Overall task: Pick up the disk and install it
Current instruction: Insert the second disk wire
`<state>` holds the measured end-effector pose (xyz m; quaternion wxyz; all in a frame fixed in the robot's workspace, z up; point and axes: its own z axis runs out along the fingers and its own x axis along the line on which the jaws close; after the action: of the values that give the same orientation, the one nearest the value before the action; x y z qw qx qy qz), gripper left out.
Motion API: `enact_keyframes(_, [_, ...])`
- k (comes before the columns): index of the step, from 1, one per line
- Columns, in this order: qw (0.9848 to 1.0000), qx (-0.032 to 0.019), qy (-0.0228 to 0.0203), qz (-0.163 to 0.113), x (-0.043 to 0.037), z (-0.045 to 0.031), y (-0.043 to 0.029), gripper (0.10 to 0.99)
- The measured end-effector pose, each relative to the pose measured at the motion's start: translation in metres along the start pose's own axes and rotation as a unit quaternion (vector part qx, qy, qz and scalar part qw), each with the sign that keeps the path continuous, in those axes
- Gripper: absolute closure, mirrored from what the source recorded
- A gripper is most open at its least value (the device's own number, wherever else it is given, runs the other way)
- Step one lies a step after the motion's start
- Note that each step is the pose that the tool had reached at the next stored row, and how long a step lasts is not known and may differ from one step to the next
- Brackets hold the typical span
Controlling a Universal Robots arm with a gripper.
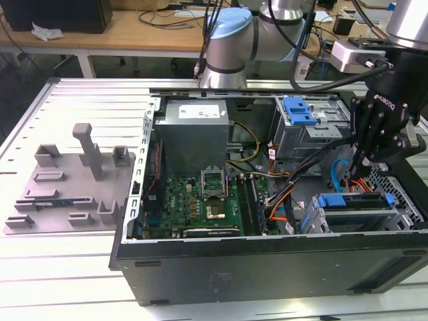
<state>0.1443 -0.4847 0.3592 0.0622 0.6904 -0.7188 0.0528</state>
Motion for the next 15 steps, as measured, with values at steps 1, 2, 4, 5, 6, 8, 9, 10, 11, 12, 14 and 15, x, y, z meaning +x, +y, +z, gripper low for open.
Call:
enact_keyframes(1, [1.0000, 0.0000, -0.0024, 0.000, 0.0016, 0.0001, -0.0001, 0.925])
enact_keyframes(2, [1.0000, 0.0000, -0.0036, 0.000, 0.0026, 0.0003, -0.0001, 0.925])
enact_keyframes(4, [1.0000, 0.0001, -0.0079, 0.000, 0.0055, 0.0007, -0.0002, 0.925])
enact_keyframes(5, [0.9999, 0.0003, -0.0113, 0.000, 0.0066, 0.0010, -0.0003, 0.925])
enact_keyframes(6, [0.9999, 0.0006, -0.0151, 0.000, 0.0077, 0.0011, -0.0003, 0.925])
enact_keyframes(8, [0.9997, 0.0009, -0.0241, 0.000, 0.0130, 0.0020, -0.0005, 0.925])
enact_keyframes(9, [0.9997, 0.0008, -0.0257, 0.000, 0.0160, 0.0025, -0.0007, 0.925])
enact_keyframes(10, [0.9996, 0.0008, -0.0269, 0.000, 0.0180, 0.0028, -0.0007, 0.925])
enact_keyframes(11, [0.9996, 0.0007, -0.0286, 0.000, 0.0200, 0.0031, -0.0008, 0.925])
enact_keyframes(12, [0.9995, 0.0006, -0.0311, 0.000, 0.0217, 0.0035, -0.0009, 0.925])
enact_keyframes(14, [0.9991, 0.0001, -0.0430, 0.000, 0.0275, 0.0048, -0.0012, 0.925])
enact_keyframes(15, [0.9987, -0.0001, -0.0511, 0.000, 0.0310, 0.0057, -0.0013, 0.925])
